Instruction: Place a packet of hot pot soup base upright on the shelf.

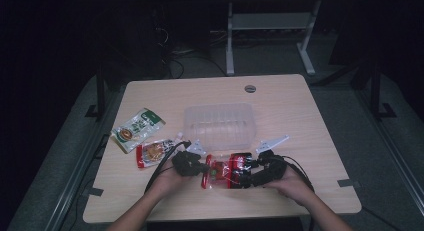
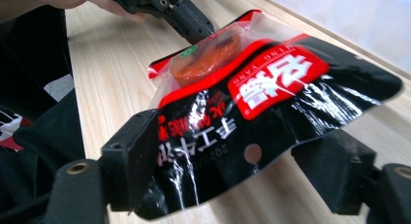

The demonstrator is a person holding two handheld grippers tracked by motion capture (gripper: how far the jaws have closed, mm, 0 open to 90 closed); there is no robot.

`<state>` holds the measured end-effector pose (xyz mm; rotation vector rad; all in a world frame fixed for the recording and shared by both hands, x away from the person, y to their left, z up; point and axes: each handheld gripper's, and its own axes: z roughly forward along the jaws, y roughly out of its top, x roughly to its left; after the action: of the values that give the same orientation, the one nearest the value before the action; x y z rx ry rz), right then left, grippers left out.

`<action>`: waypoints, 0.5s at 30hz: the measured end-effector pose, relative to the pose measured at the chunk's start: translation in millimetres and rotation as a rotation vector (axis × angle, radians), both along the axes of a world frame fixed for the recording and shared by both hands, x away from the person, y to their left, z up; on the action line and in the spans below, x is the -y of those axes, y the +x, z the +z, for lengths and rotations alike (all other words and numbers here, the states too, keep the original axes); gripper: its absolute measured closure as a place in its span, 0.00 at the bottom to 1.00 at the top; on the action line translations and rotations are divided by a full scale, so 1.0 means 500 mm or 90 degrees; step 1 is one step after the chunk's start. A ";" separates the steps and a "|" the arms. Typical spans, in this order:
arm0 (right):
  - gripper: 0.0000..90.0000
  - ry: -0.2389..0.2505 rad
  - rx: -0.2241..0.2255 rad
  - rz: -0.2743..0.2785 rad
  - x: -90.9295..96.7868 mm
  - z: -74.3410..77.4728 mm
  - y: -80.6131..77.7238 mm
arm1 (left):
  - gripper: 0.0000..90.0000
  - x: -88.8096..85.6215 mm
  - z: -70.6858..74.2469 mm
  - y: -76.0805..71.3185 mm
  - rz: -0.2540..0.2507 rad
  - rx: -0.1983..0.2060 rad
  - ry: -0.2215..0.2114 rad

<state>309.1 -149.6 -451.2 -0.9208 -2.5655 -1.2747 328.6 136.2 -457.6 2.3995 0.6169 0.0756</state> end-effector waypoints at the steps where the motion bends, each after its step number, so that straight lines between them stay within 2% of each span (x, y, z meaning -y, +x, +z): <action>1: 0.34 -0.001 0.009 0.000 -0.005 0.002 -0.002 | 1.00 0.000 0.000 -0.001 0.002 0.000 0.000; 5: 0.38 -0.008 0.020 0.005 -0.014 0.003 -0.005 | 1.00 0.001 -0.001 -0.003 0.009 0.003 -0.004; 8: 0.51 -0.017 0.043 0.010 -0.022 0.004 -0.008 | 1.00 0.001 -0.001 -0.004 0.011 0.001 -0.004; 12: 0.59 -0.024 0.057 0.011 -0.031 0.005 -0.008 | 1.00 0.000 -0.001 -0.004 0.010 0.001 -0.003; 15: 0.67 -0.040 0.079 0.014 -0.042 0.003 -0.006 | 1.00 -0.001 -0.001 -0.004 0.010 -0.003 -0.006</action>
<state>306.1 -128.5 -449.6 -0.8472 -2.7172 -1.2907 326.4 136.6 -458.1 2.3867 0.6368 0.0733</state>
